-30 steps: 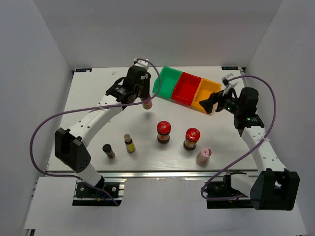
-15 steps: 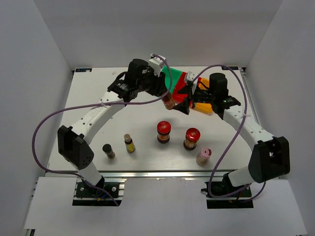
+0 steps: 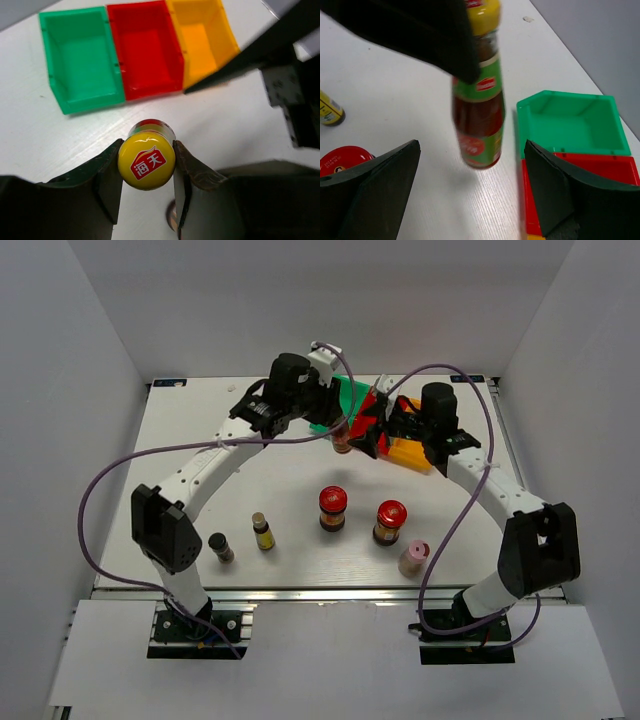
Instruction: Organize the condiment bottles
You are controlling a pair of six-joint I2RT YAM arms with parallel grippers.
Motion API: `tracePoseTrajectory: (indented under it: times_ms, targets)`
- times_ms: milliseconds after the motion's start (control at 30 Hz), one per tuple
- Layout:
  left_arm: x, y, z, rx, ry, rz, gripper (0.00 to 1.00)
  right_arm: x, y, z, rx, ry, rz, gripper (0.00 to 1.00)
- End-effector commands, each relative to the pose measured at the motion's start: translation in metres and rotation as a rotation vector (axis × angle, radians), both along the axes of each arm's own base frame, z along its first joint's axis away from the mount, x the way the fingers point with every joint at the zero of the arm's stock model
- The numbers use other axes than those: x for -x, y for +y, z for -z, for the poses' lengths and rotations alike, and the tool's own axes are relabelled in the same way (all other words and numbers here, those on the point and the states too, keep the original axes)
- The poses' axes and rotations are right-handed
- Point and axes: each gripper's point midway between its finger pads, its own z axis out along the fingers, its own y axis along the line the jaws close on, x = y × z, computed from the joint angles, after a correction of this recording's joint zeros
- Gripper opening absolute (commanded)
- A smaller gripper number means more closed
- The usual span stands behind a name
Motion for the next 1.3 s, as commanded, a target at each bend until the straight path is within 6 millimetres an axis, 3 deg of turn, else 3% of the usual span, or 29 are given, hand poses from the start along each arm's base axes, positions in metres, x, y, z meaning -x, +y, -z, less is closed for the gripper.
tracePoseTrajectory:
  times_ms: [0,133,333,467,633,833,1267]
  targets:
    - [-0.041,0.001,-0.078,0.091,-0.231,-0.123,0.00,-0.007,-0.011,-0.034,-0.029,-0.117,0.086,0.90]
    - [-0.079,-0.006,-0.083,0.058,-0.280,-0.192,0.00,-0.011,-0.027,-0.043,-0.026,-0.141,0.153,0.89]
    - [-0.132,0.004,-0.061,-0.022,-0.313,-0.386,0.00,-0.022,-0.059,-0.037,-0.053,-0.056,0.225,0.89]
    - [-0.157,0.005,-0.072,0.022,-0.374,-0.459,0.00,-0.025,-0.080,-0.039,-0.055,-0.062,0.271,0.89]
    - [-0.173,0.002,-0.074,0.094,-0.404,-0.467,0.00,-0.028,-0.095,-0.039,-0.042,-0.073,0.306,0.89]
    - [-0.194,-0.002,-0.055,0.145,-0.371,-0.441,0.00,-0.036,-0.112,-0.032,-0.040,-0.048,0.353,0.89]
    - [-0.218,-0.011,-0.040,0.220,-0.400,-0.422,0.00,-0.043,-0.124,-0.017,-0.044,0.000,0.386,0.89]
